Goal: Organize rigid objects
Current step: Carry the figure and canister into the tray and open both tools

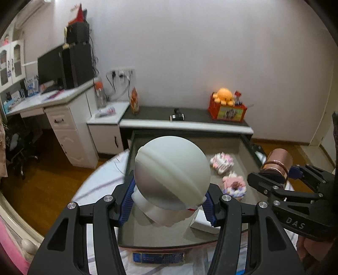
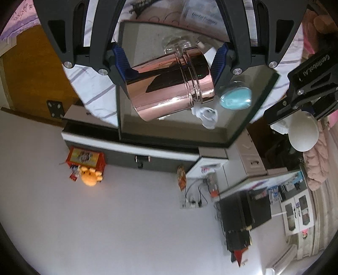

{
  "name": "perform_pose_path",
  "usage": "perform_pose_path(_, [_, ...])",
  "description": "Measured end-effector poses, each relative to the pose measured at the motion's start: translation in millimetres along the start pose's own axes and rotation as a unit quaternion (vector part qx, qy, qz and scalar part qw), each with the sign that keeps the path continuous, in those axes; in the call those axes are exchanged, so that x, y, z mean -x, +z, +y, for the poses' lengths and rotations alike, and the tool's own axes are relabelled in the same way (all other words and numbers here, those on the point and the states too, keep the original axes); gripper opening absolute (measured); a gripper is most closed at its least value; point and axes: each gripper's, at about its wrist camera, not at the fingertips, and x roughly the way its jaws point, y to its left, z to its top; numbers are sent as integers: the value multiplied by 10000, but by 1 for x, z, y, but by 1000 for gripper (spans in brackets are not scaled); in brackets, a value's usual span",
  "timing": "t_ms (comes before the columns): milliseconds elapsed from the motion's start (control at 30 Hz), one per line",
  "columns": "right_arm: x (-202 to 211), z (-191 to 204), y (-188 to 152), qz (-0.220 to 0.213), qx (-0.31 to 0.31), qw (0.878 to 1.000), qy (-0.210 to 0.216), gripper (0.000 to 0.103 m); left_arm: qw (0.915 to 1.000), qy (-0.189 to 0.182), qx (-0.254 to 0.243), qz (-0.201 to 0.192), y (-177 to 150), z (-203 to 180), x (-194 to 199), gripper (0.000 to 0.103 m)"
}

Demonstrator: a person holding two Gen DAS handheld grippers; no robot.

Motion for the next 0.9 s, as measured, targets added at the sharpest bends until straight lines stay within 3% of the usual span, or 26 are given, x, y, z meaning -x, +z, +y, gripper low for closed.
perform_pose_path(300, [-47,-8,-15,525,62,9986,5,67,9980,66,-112,620,-21,-7,-51,57])
perform_pose_path(467, [-50,-8,-20,586,134,9982,-10,71,9990,239,-122,347,-24,-6,-38,94])
perform_pose_path(533, [-46,-7,-21,544,118,9984,16,82,9993,265,-118,223,-24,-6,-28,97])
perform_pose_path(667, [-39,-10,-23,544,48,9985,-6,87,9995,324,-24,51,-26,0,-5,102])
perform_pose_path(767, [-24,-10,-26,330,-67,9994,19,103,9994,333,57,-42,-29,6,12,103])
perform_pose_path(900, [4,-6,-28,43,-241,9997,45,103,9991,364,130,-195,-37,10,45,103])
